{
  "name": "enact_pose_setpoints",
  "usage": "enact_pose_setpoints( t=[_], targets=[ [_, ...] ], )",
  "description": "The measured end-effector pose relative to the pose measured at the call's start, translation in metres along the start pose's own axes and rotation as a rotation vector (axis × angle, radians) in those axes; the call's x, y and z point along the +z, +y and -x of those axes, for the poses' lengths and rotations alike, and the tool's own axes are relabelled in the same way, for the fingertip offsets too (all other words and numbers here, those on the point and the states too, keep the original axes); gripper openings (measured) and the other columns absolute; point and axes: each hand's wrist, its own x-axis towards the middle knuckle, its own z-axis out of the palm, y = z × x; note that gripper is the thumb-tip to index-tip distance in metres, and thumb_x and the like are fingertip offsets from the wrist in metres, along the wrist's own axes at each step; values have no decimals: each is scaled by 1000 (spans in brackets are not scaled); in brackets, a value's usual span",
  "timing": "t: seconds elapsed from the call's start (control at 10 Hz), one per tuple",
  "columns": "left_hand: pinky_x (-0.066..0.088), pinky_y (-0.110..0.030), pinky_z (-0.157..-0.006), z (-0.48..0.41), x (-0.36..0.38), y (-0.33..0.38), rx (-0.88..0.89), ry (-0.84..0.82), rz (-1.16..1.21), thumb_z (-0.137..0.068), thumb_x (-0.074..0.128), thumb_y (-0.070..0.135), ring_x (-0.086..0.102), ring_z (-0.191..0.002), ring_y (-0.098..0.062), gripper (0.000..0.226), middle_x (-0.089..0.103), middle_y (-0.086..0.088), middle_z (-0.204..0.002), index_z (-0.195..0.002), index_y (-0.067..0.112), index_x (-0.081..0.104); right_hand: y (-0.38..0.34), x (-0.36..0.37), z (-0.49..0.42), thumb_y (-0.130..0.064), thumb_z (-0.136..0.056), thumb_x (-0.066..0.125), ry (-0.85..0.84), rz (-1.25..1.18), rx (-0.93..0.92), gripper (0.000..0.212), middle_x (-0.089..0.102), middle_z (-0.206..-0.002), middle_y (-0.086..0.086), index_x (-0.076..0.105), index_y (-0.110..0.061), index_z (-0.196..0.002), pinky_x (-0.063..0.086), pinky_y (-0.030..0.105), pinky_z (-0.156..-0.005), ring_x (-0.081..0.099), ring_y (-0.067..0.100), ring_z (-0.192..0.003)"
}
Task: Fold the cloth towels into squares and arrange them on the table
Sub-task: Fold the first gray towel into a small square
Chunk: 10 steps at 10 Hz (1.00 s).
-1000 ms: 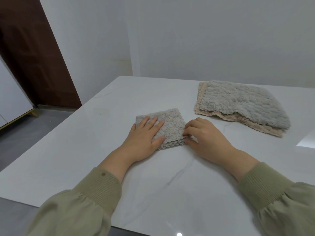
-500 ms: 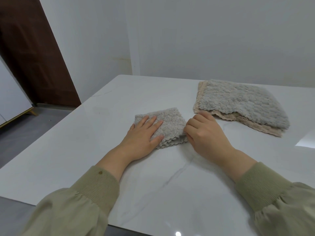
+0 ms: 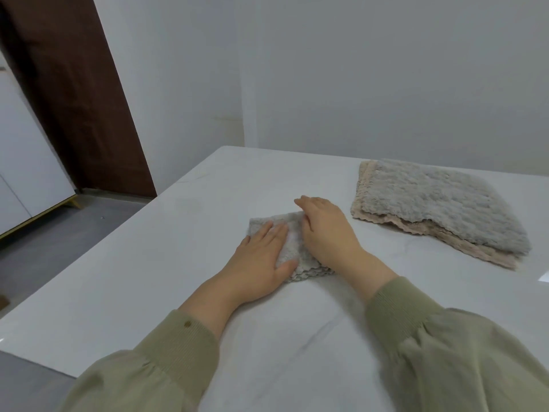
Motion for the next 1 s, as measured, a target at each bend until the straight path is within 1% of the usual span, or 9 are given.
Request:
enact_pose_setpoints(
  t=[0.1, 0.2, 0.3, 0.4, 0.5, 0.7, 0.8, 0.9, 1.0],
  targets=[
    [14, -28, -117, 0, -6, -5, -17, 56, 184, -97, 42, 41, 16, -141, -3, 57, 28, 10, -151, -148, 18, 28, 6, 15, -11, -31, -102, 21, -319, 64, 101, 47, 23, -156, -1, 29, -18, -147, 10, 46, -116, 14, 17, -145],
    [38, -20, -100, -6, -15, -21, -160, 398, 549, -95, 51, 20, 52, -110, -1, 27, 63, 11, -117, -117, 20, 65, 11, 19, -9, -34, -103, 17, -339, 74, 111, 49, 15, -158, -4, 21, -20, -150, 6, 47, -117, 6, 15, -146],
    [33, -18, -97, -23, -21, -44, -296, 477, 562, -89, 56, 11, 50, -115, -6, 36, 60, 9, -122, -123, 22, 60, 9, 20, -10, -35, -103, 17, -324, 71, 112, 50, 14, -158, -4, 20, -21, -150, 7, 47, -117, 5, 15, -146],
    [37, -19, -95, -38, -23, -53, -274, 346, 589, -85, 58, 7, 53, -110, -7, 38, 63, 9, -114, -119, 25, 62, 8, 21, -10, -35, -102, 18, -312, 53, 120, 49, 15, -158, -4, 21, -21, -150, 8, 46, -117, 7, 15, -146],
    [39, -7, -87, -44, -25, -55, -153, 258, 522, -82, 56, -2, 56, -106, -4, 38, 65, 8, -109, -111, 19, 68, 8, 21, -9, -34, -102, 19, -296, 27, 129, 49, 17, -158, -5, 24, -21, -149, 10, 45, -117, 8, 14, -146],
    [45, -12, -77, -46, -24, -53, -146, 314, 553, -76, 59, -2, 61, -87, 3, 32, 71, 13, -93, -93, 22, 74, 8, 21, -10, -33, -102, 20, -291, -10, 138, 48, 18, -157, -5, 24, -21, -149, 11, 44, -117, 9, 14, -146],
    [42, -14, -70, -48, -22, -53, -206, 406, 451, -77, 55, -2, 57, -76, 1, 31, 69, 13, -81, -85, 21, 75, 8, 21, -10, -33, -102, 20, -298, -12, 141, 49, 17, -158, -5, 23, -21, -149, 11, 44, -117, 8, 14, -146],
    [44, -22, -75, -51, -23, -60, -269, 426, 360, -78, 53, -2, 61, -84, -10, 31, 71, 8, -84, -82, 19, 75, 9, 21, -10, -33, -102, 20, -305, 2, 143, 49, 15, -158, -5, 21, -21, -150, 10, 45, -117, 7, 14, -146],
    [40, -20, -82, -48, -24, -67, -335, 518, 306, -83, 48, -5, 60, -98, -17, 35, 70, 0, -98, -94, 15, 74, 8, 20, -9, -33, -102, 19, -310, 21, 141, 49, 14, -158, -5, 20, -21, -150, 8, 46, -118, 6, 14, -146]
  ],
)
